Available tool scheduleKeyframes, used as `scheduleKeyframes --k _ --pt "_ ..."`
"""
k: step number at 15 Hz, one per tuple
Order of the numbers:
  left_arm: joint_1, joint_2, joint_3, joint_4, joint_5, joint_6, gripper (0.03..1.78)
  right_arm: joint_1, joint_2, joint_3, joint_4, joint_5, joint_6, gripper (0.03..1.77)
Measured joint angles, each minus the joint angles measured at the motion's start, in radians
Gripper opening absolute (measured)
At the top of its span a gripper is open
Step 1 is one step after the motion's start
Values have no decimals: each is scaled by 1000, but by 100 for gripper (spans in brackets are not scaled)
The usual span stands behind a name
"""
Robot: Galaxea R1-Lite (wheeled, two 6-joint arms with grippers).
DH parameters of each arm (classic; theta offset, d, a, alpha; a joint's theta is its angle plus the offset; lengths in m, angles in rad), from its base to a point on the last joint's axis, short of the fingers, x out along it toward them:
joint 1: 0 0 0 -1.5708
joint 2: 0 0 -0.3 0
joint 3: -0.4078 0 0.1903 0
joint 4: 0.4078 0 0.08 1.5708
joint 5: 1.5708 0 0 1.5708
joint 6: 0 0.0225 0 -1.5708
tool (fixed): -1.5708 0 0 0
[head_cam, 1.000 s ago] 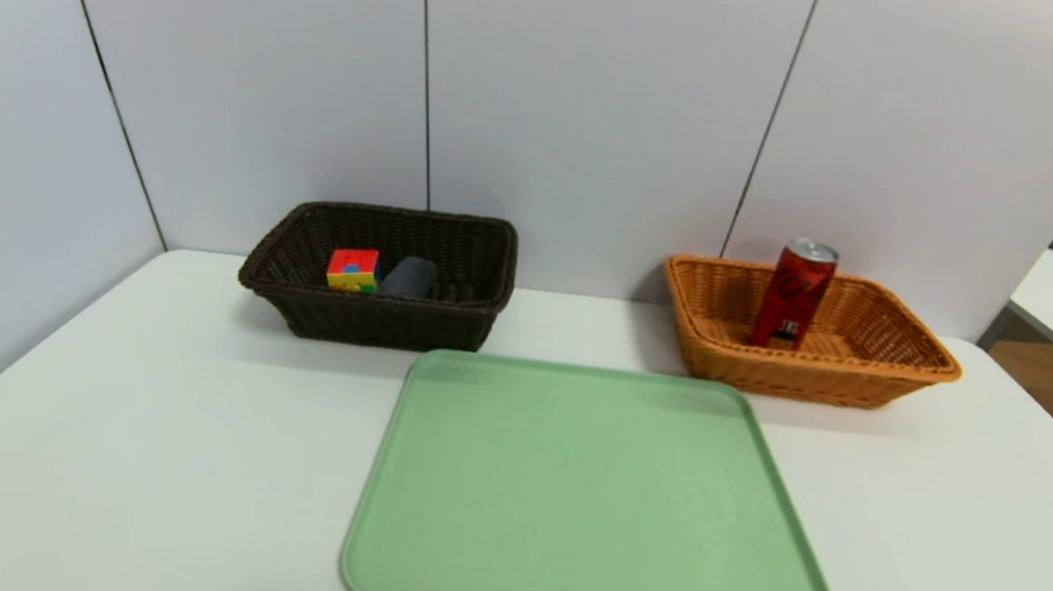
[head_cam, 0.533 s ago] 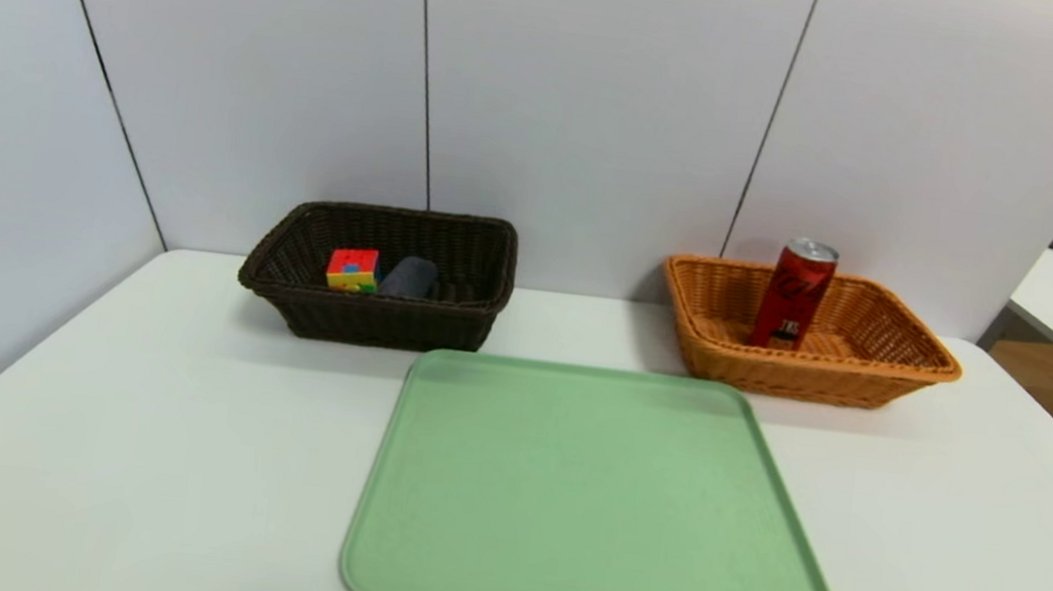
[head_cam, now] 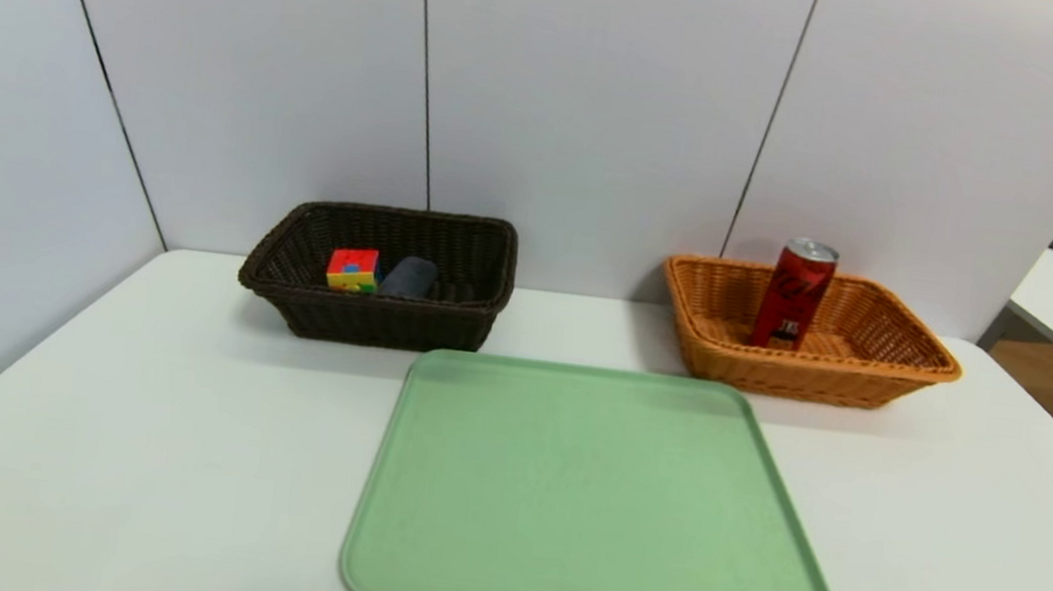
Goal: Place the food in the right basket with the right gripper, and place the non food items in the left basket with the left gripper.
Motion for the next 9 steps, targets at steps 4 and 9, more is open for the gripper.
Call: scheduleKeyframes --k 4,9 --pt "0 -1 0 -1 1 -4 169 0 -6 56 -60 -162 38 170" --pt "0 -1 0 2 0 0 169 0 -6 69 -66 -165 68 170"
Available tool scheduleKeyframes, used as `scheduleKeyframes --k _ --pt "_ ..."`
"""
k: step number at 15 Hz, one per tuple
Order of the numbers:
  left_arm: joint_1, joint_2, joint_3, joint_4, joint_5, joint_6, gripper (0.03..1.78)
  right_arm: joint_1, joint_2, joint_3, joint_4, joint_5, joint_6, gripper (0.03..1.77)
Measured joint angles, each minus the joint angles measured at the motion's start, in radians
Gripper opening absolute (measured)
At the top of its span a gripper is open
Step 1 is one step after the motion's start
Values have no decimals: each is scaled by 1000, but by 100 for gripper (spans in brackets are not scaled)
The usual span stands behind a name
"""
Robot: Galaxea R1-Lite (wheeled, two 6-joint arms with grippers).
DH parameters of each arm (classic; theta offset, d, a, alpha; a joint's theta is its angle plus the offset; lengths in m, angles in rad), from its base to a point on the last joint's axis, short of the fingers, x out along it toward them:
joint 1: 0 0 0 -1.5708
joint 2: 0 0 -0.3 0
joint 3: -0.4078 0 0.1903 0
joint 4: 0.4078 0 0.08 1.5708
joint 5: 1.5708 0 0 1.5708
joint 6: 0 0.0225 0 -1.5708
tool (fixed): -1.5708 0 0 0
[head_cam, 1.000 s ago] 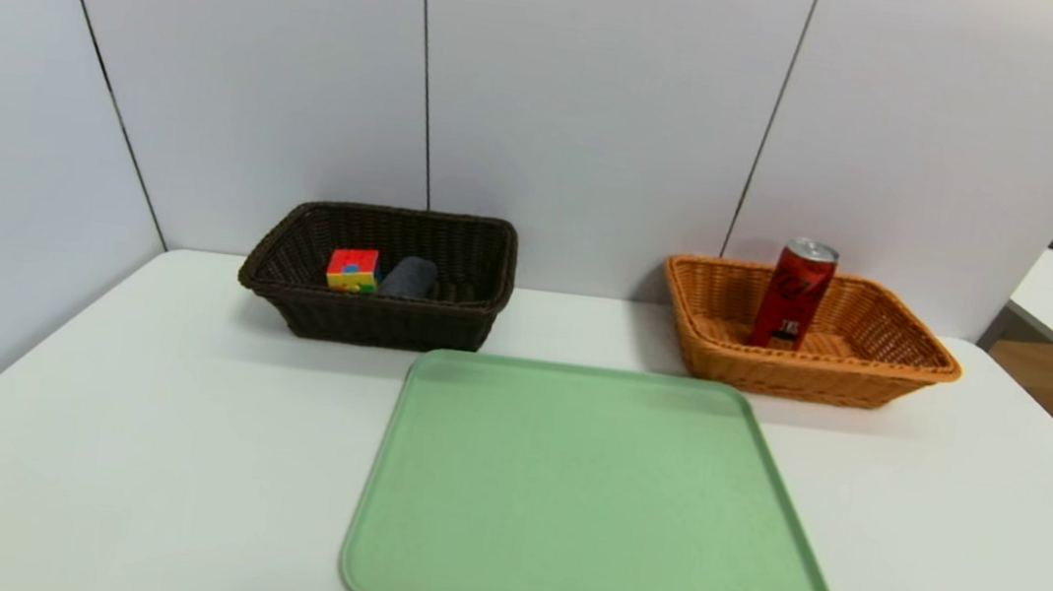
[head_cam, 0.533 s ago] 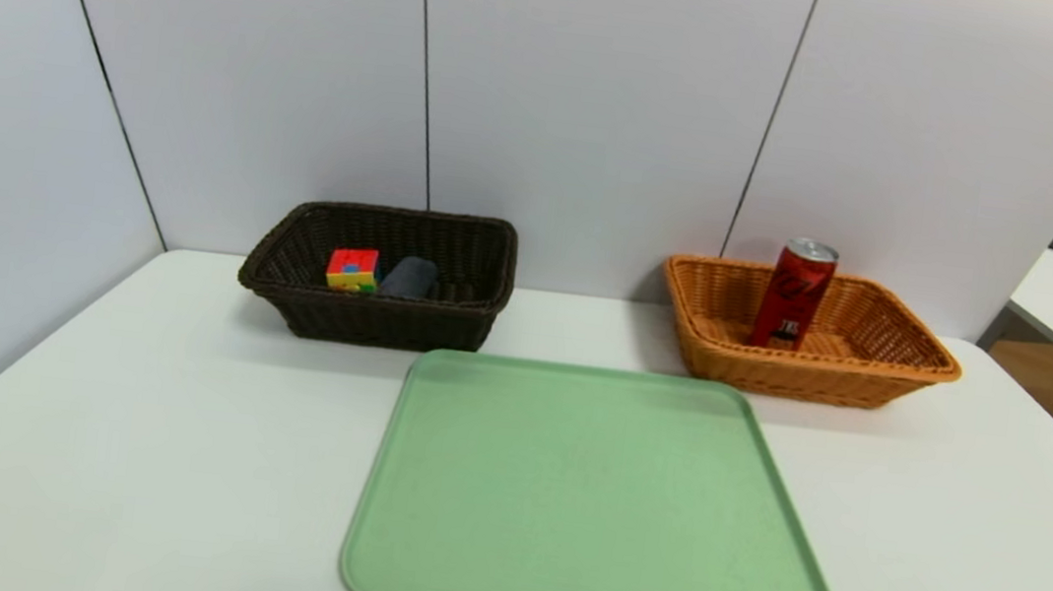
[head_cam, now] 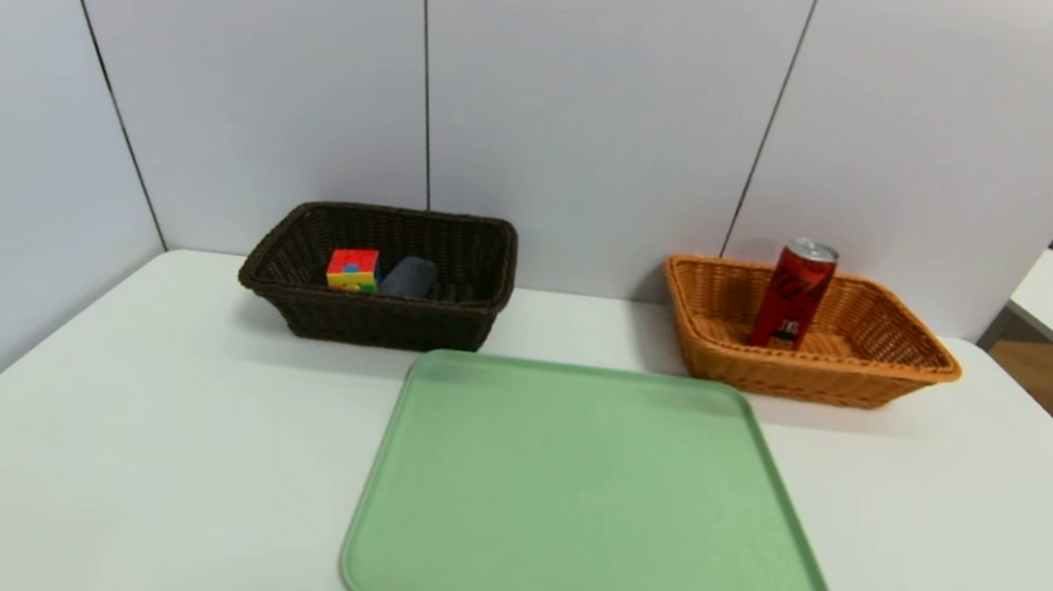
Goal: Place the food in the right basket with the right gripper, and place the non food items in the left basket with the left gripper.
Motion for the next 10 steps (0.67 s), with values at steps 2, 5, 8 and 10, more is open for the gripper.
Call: scheduleKeyframes --k 2,5,8,10 --pt "0 0 0 0 0 0 169 0 0 1 -2 -1 1 170" --pt "0 0 0 0 0 0 169 0 0 4 -11 0 4 170" --pt "0 0 0 0 0 0 169 0 0 5 -11 0 4 170" --pt "0 0 0 0 0 1 169 0 0 5 -11 1 4 170"
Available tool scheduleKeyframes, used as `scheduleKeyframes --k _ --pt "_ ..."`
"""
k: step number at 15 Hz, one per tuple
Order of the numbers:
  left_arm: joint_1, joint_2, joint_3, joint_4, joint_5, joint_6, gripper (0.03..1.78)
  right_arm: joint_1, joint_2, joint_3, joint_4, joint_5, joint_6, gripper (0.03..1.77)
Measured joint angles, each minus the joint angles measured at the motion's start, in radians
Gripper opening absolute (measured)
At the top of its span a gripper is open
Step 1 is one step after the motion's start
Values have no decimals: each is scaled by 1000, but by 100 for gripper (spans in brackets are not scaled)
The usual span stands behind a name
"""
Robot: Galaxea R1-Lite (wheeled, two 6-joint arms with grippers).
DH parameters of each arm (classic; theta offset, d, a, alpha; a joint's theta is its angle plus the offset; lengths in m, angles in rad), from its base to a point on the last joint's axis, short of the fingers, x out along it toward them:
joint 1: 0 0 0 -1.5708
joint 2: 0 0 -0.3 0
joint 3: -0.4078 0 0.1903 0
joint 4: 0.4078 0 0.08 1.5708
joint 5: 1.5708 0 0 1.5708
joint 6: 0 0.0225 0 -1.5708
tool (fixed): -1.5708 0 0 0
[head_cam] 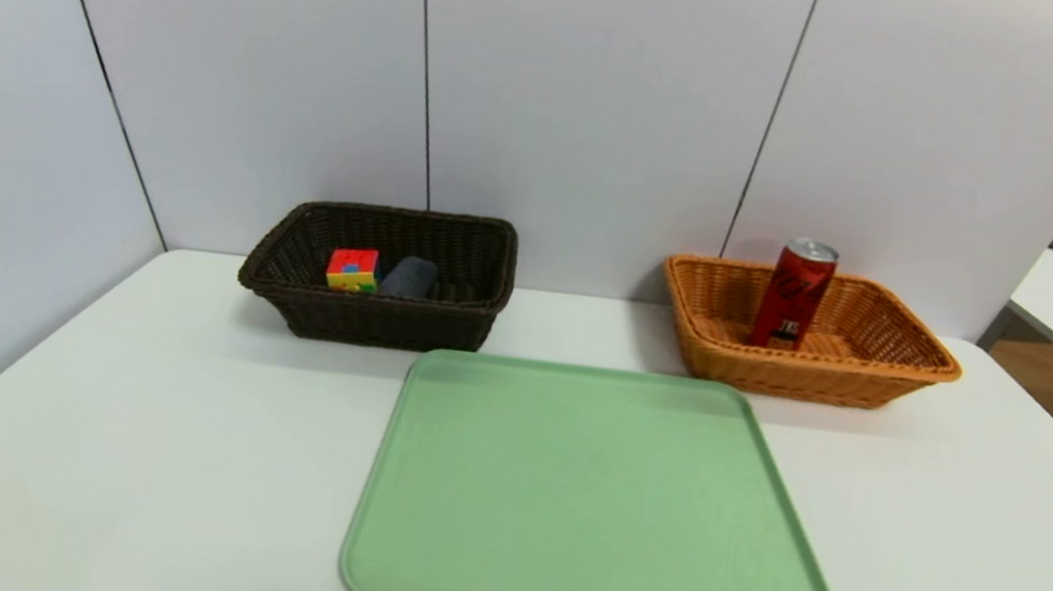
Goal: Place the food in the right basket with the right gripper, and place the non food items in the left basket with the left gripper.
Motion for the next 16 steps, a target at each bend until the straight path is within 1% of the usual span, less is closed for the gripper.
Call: scheduleKeyframes --k 16 --pt "0 0 0 0 0 -1 169 0 0 0 0 0 0 170"
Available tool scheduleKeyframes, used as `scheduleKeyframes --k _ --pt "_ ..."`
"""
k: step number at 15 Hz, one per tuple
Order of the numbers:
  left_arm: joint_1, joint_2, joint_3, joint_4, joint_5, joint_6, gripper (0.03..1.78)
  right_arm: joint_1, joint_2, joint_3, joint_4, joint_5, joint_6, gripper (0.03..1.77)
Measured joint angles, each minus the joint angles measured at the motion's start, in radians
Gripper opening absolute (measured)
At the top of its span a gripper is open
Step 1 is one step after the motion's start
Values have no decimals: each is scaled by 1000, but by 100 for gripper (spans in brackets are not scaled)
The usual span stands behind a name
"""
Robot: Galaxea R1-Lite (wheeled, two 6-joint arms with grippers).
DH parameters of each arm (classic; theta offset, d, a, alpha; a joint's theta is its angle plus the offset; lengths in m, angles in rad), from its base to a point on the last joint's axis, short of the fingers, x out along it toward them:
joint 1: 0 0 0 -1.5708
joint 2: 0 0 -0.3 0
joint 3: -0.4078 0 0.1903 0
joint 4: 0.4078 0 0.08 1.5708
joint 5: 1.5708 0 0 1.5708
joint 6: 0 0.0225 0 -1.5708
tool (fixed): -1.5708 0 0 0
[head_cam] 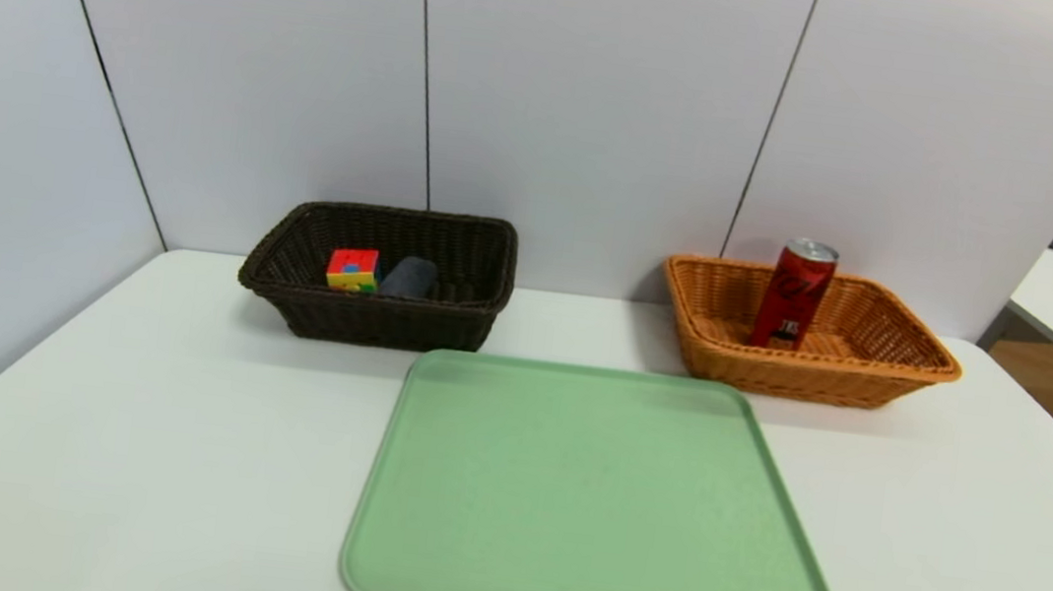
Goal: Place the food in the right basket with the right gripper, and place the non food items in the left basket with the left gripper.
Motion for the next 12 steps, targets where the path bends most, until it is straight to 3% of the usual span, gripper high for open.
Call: scheduleKeyframes --k 12 --pt "0 0 0 0 0 0 169 0 0 1 -11 0 -5 170"
